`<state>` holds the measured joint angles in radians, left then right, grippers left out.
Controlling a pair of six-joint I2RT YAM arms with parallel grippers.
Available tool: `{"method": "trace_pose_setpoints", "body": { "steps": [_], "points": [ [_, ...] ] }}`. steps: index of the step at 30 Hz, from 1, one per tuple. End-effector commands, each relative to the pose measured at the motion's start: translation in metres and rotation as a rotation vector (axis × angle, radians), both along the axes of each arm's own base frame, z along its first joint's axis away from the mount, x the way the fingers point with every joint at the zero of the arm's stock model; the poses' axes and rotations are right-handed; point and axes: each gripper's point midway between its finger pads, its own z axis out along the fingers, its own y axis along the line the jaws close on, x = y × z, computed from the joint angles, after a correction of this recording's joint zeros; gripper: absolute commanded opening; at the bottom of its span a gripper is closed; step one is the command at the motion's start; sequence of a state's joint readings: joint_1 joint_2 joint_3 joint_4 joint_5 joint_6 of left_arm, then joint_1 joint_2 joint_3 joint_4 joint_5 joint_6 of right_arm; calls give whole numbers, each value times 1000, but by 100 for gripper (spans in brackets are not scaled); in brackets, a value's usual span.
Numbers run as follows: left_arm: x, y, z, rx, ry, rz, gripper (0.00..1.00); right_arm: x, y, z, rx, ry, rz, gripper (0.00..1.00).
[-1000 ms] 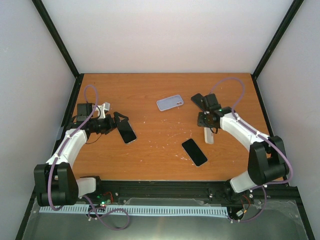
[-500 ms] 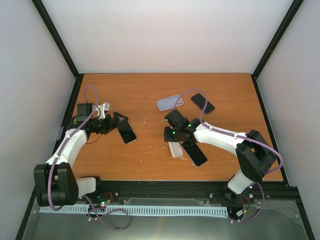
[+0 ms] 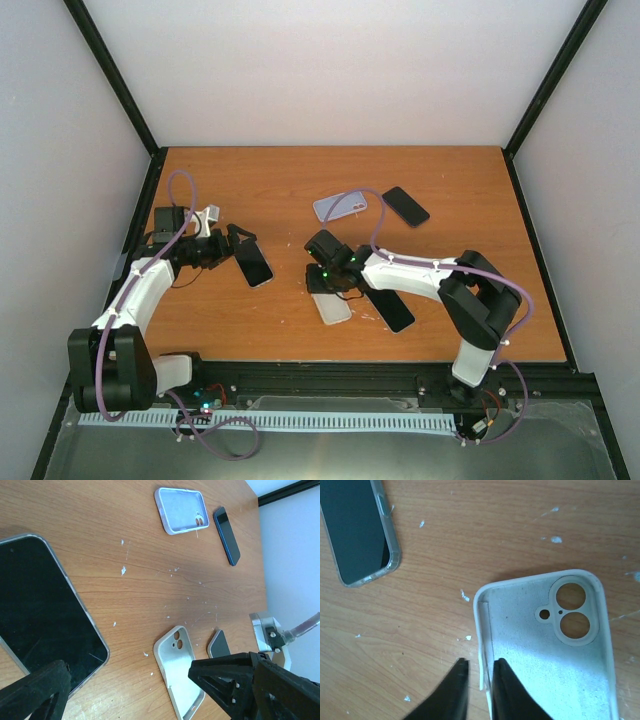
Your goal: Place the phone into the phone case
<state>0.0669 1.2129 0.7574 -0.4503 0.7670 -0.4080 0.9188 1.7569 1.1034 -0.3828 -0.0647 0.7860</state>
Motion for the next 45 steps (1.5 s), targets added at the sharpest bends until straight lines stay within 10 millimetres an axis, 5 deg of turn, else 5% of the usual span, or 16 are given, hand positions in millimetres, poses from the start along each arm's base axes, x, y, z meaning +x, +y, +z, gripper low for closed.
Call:
{"method": "trace_pose_setpoints", "body": {
  "steps": [1, 6, 13, 21, 27, 39, 45],
  "points": [
    [2, 0, 6, 12, -26, -13, 99, 4, -7, 13, -66, -79, 61, 21],
    [2, 0, 6, 11, -24, -13, 100, -1, -27, 26, -130, -140, 127, 40],
    [2, 0, 7, 10, -28, -14, 99, -3, -90, 30, -369, -182, 147, 60],
    [2, 0, 6, 9, -27, -13, 100, -8, -146, 11, -428, -105, 134, 88],
    [1, -1, 7, 8, -29, -14, 99, -15, -165, -13, -490, -29, 134, 100],
    [1, -1, 7, 7, -30, -16, 99, -20, -185, -48, -536, 73, 111, 98],
    [2, -1, 7, 5, -30, -17, 100, -24, -179, -56, -502, 93, 129, 92]
  ]
}}
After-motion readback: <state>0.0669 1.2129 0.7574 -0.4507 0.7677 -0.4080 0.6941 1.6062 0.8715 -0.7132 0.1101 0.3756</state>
